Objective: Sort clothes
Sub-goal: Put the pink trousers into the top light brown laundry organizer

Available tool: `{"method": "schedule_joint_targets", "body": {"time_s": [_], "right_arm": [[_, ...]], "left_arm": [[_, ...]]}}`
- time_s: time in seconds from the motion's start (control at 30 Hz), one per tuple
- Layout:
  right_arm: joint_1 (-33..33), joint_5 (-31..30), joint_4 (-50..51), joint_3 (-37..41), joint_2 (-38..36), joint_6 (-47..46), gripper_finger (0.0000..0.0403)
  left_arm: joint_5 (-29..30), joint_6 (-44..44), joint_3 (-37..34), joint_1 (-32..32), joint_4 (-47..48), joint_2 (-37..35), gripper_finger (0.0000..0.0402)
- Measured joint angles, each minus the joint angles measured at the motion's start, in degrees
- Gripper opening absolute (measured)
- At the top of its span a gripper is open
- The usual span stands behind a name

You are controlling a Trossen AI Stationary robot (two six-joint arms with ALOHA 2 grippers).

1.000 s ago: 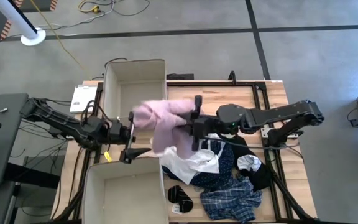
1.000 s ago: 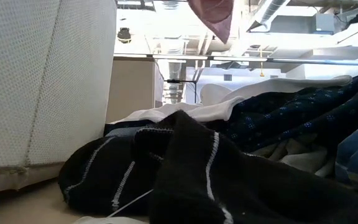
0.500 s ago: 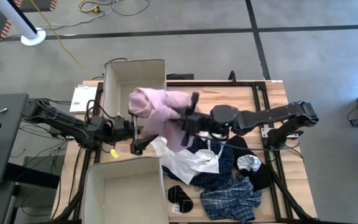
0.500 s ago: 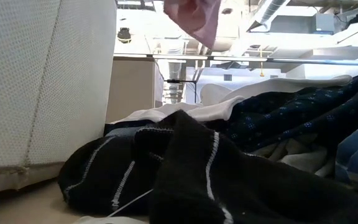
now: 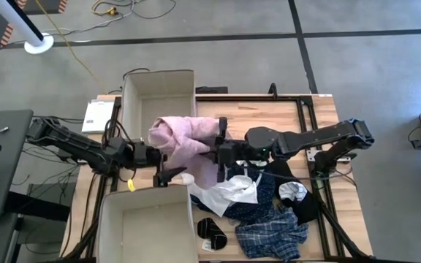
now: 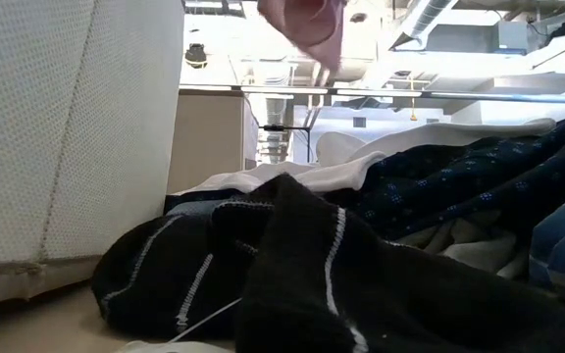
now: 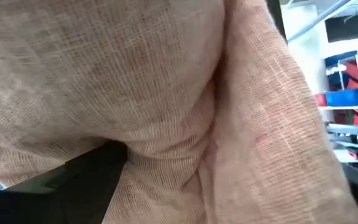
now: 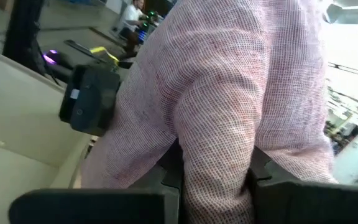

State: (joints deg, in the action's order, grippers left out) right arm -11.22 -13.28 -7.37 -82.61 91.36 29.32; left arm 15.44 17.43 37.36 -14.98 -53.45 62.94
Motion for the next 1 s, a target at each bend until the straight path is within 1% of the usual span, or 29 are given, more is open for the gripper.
{"method": "schedule_joint_targets", "body": {"time_s": [0.2,0.3,0.43,0.53,0.6,0.67,0.73,0.83,0.9,1.0], "right_arm": [[0.19,1.22,1.85,-0.02,0.45,-2.28,0.0082],[0.22,1.72,3.27,-0.02,0.50,-4.00,0.0082],[0.26,2.83,3.53,0.03,0.59,-5.83,0.0080],[0.22,3.07,4.00,0.13,0.67,-7.17,0.0080],[0.18,3.64,4.65,0.15,0.69,-8.18,0.0080],[0.40,3.82,5.56,0.20,0.69,-9.33,0.0080],[0.72,4.73,6.30,0.22,0.71,-10.41,0.0080],[0.83,4.87,7.19,0.22,0.71,-11.92,0.0080],[0.79,4.95,7.52,0.22,0.71,-12.41,0.0081],[0.70,5.00,7.86,0.22,0.71,-13.28,0.0084]], "left_arm": [[0.18,-1.00,1.33,0.85,-0.95,0.13,0.0400],[0.19,0.06,2.13,0.83,-1.84,0.17,0.0400],[2.86,1.67,2.88,0.84,-2.11,0.17,0.0400],[2.47,2.03,2.89,0.84,-1.80,0.17,0.0400],[1.05,1.06,2.98,0.85,-0.48,0.11,0.0400],[1.06,0.00,3.02,0.85,0.74,0.11,0.0395],[1.64,-1.19,3.04,0.86,1.37,0.10,0.0382],[2.76,-2.05,3.04,0.91,1.40,0.09,0.0353],[2.74,-1.58,3.04,0.91,1.40,0.09,0.0326],[2.59,-0.95,3.04,1.13,1.56,0.09,0.0273]]}}
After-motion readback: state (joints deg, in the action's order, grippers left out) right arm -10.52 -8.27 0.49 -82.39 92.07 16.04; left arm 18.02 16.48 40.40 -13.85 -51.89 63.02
